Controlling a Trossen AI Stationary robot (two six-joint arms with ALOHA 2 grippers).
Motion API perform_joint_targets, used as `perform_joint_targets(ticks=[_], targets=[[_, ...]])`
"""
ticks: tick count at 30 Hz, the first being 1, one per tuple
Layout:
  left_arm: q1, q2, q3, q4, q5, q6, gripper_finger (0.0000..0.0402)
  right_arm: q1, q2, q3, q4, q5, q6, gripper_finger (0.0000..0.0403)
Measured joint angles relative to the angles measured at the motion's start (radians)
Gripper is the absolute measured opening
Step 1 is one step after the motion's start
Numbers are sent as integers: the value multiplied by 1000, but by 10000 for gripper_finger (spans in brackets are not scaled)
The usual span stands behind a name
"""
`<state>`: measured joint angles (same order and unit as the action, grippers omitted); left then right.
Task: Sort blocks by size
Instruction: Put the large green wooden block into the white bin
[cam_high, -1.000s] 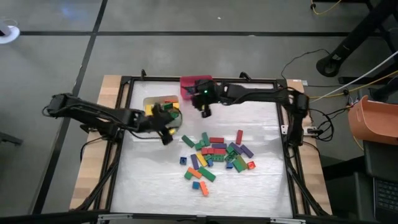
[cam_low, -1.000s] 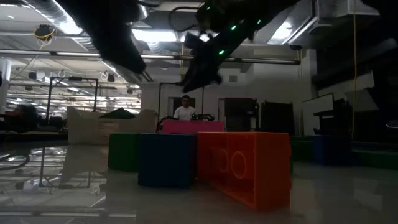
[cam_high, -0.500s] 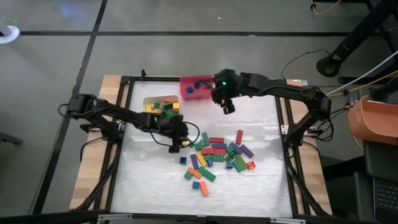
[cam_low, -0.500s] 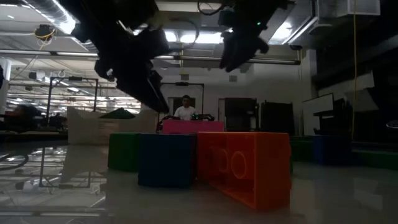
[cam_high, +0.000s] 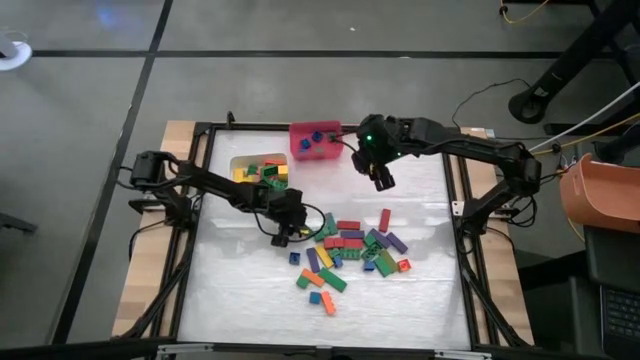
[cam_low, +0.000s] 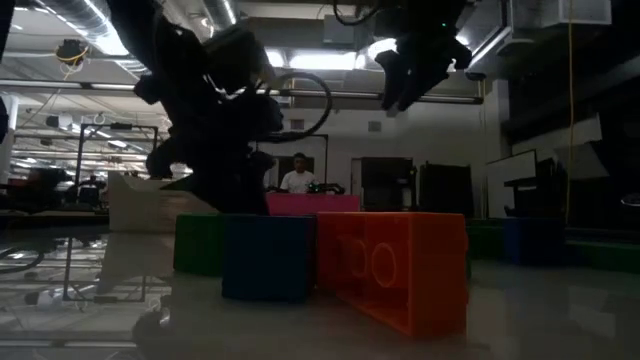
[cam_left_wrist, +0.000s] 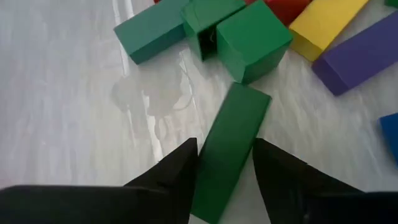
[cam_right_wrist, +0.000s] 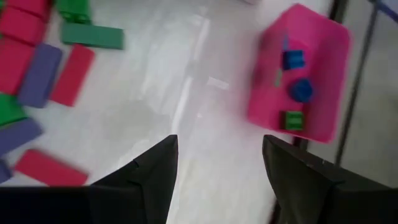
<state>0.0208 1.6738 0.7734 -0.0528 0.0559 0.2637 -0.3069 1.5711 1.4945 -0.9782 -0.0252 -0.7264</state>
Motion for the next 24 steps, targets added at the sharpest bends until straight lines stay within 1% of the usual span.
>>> perform_joint_targets(ticks=[4, 7, 11, 15, 16, 21, 22, 24], targets=[[8, 27, 1, -7, 10, -21, 119, 0, 0, -38, -11, -79, 0, 234], [13, 28, 1, -8, 9, -25, 104, 0, 1, -95, -10, -128, 0, 234], [13, 25, 1, -7, 9, -44, 86, 0, 1, -200, 43, -152, 21, 234], [13, -6, -1, -24, 8, -81, 87, 0, 1, -322, 166, -156, 47, 234], [13, -24, -1, -22, 8, -91, 89, 0, 1, -352, 195, -170, 49, 234], [13, -132, 0, -23, 4, -101, 92, 4, 1, -495, 389, -325, 77, 234], [14, -161, 0, -26, 2, -96, 90, 10, 2, -520, 436, -346, 100, 234], [21, -220, 0, -39, -12, -93, 89, 29, 2, -563, 527, -349, 137, 234]])
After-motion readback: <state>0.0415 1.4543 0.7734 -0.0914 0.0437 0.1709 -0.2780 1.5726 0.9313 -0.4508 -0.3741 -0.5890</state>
